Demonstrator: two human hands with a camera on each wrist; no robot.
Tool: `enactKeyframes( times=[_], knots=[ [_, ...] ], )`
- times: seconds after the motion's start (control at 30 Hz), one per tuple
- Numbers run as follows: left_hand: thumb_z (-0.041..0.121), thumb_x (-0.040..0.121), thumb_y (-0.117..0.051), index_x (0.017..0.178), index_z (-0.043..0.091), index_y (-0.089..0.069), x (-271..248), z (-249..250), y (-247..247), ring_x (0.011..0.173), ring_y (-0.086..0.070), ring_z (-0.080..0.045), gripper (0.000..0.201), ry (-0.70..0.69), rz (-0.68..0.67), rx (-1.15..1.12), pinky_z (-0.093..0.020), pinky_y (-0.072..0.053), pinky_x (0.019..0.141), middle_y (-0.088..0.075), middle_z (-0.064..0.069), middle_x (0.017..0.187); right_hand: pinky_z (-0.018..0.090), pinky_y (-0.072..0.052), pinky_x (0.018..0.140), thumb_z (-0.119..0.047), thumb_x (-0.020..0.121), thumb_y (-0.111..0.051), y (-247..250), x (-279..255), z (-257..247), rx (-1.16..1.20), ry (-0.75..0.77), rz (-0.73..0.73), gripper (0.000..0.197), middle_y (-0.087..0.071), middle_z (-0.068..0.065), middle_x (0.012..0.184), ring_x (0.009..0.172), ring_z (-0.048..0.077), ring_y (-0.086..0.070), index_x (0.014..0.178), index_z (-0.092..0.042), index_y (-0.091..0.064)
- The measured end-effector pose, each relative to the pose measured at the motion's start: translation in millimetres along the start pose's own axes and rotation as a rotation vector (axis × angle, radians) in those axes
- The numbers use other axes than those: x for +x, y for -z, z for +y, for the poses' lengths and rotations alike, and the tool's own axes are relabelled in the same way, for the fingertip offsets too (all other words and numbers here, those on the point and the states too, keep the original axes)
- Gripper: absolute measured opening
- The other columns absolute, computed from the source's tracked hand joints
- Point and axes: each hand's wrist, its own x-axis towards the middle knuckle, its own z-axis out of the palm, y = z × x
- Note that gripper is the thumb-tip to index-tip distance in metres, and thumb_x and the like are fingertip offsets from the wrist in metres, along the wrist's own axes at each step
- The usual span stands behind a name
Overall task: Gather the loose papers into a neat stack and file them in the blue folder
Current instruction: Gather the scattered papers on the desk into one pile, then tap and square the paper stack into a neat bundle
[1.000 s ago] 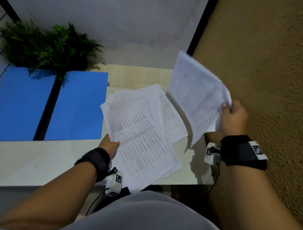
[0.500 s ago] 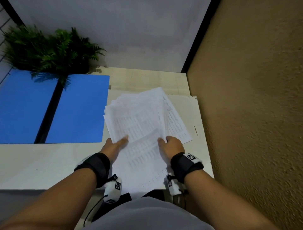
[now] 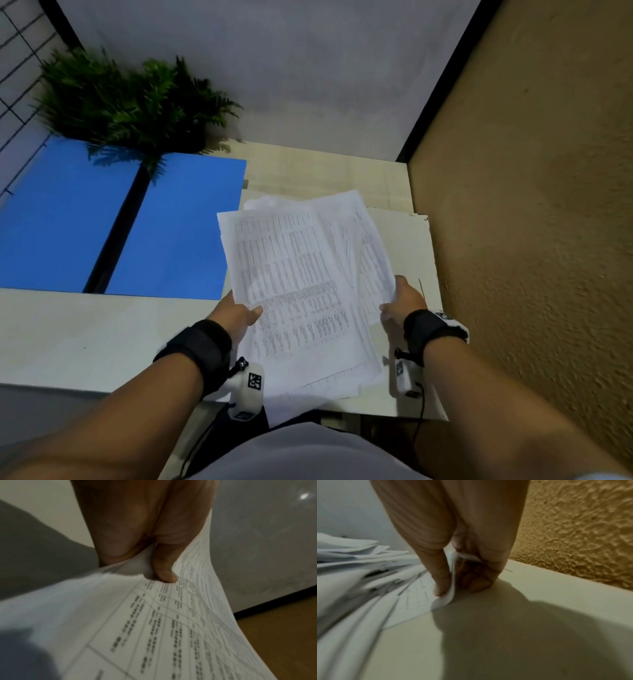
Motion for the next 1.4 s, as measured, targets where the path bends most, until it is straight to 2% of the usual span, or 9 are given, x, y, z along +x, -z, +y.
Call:
enactKeyframes(
  times=[0.13, 0.33, 0.47, 0.63, 0.77, 0.9, 1.03, 1.13, 1.4],
  knots=[
    [-0.001, 0.089, -0.062, 0.143, 0.008, -0.043, 14, 13, -5, 0.132, -0.046, -0.031, 0.058, 0.112, -0.068, -0.019, -0.046, -0.031, 0.114, -0.051, -0.011, 0.142, 0.038, -0.054, 0.089, -0.009, 0.085, -0.065, -19, -20, 14, 0.343, -0.005, -0.105, 0.021, -0.068, 0.014, 0.110, 0.098, 0.028, -0.064, 0.106, -0.013, -0.062],
    [0.024, 0.070, -0.077, 0.139, 0.006, -0.046, 44, 0, -12, 0.126, -0.055, -0.034, 0.078, 0.138, 0.019, 0.202, -0.047, -0.042, 0.108, -0.055, -0.014, 0.141, 0.021, -0.045, 0.042, 0.013, 0.081, -0.065, -13, -56, 22, 0.454, -0.108, -0.473, 0.021, -0.060, 0.000, 0.049, 0.040, 0.010, -0.055, 0.071, -0.005, -0.061],
    [0.015, 0.088, -0.066, 0.134, 0.001, -0.045, 24, 9, -28, 0.121, -0.055, -0.036, 0.052, 0.086, 0.184, 0.450, -0.035, -0.046, 0.095, -0.056, -0.012, 0.132, 0.024, -0.053, 0.059, 0.004, 0.084, -0.065, 8, -44, 30, 0.440, -0.108, -0.318, 0.032, -0.064, 0.008, 0.092, 0.073, 0.017, -0.062, 0.114, -0.008, -0.059],
    [0.041, 0.086, -0.065, 0.132, 0.006, -0.047, 3, 21, -45, 0.130, -0.036, -0.038, 0.061, -0.002, 0.364, 0.954, -0.044, -0.042, 0.101, -0.036, -0.018, 0.144, 0.035, -0.051, 0.071, -0.038, 0.101, -0.044, 18, -26, 13, 0.808, -0.207, -0.185, 0.044, -0.061, 0.012, 0.099, 0.081, 0.025, -0.059, 0.131, -0.005, -0.047],
    [0.038, 0.092, -0.058, 0.142, 0.009, -0.035, 0, 22, -61, 0.137, -0.026, -0.036, 0.063, -0.039, 0.318, 0.971, -0.044, -0.034, 0.110, -0.020, -0.012, 0.155, 0.049, -0.035, 0.113, -0.084, 0.064, -0.059, 0, -29, -11, 0.694, -0.185, -0.268, 0.109, -0.040, -0.001, 0.147, 0.136, 0.027, -0.042, 0.149, -0.021, -0.028],
    [0.009, 0.099, -0.046, 0.139, -0.002, -0.029, -6, 22, -81, 0.127, -0.042, -0.032, 0.046, -0.084, 0.241, 0.718, -0.033, -0.037, 0.105, -0.023, -0.015, 0.148, 0.044, -0.049, 0.102, -0.051, 0.055, -0.089, -22, -36, -17, 0.718, -0.112, -0.173, 0.098, -0.060, 0.003, 0.134, 0.117, 0.024, -0.060, 0.135, -0.012, -0.047],
    [0.029, 0.102, -0.041, 0.140, 0.003, -0.036, -11, 29, -71, 0.125, -0.045, -0.033, 0.046, -0.034, 0.183, 0.816, -0.036, -0.039, 0.101, -0.027, -0.014, 0.146, 0.042, -0.056, 0.090, -0.019, 0.078, -0.080, -19, -38, -10, 0.850, -0.142, -0.162, 0.047, -0.070, 0.010, 0.113, 0.101, 0.027, -0.068, 0.119, -0.009, -0.060],
    [0.049, 0.096, -0.041, 0.123, 0.017, -0.056, -8, 34, -52, 0.127, -0.037, -0.031, 0.045, 0.015, 0.221, 1.104, -0.043, -0.041, 0.098, -0.040, -0.009, 0.134, 0.048, -0.053, 0.095, -0.011, 0.078, -0.077, -13, -31, 2, 0.807, -0.256, -0.133, 0.046, -0.070, 0.018, 0.112, 0.101, 0.036, -0.067, 0.120, 0.002, -0.063],
    [0.018, 0.103, -0.037, 0.117, -0.001, -0.047, -5, 21, -61, 0.106, -0.054, -0.029, 0.025, -0.096, 0.112, 0.770, -0.030, -0.038, 0.085, -0.053, -0.015, 0.117, 0.045, -0.052, 0.097, -0.006, 0.076, -0.080, -26, -39, 3, 0.921, -0.196, -0.241, 0.050, -0.070, 0.011, 0.116, 0.107, 0.030, -0.067, 0.123, -0.007, -0.061]
  ],
)
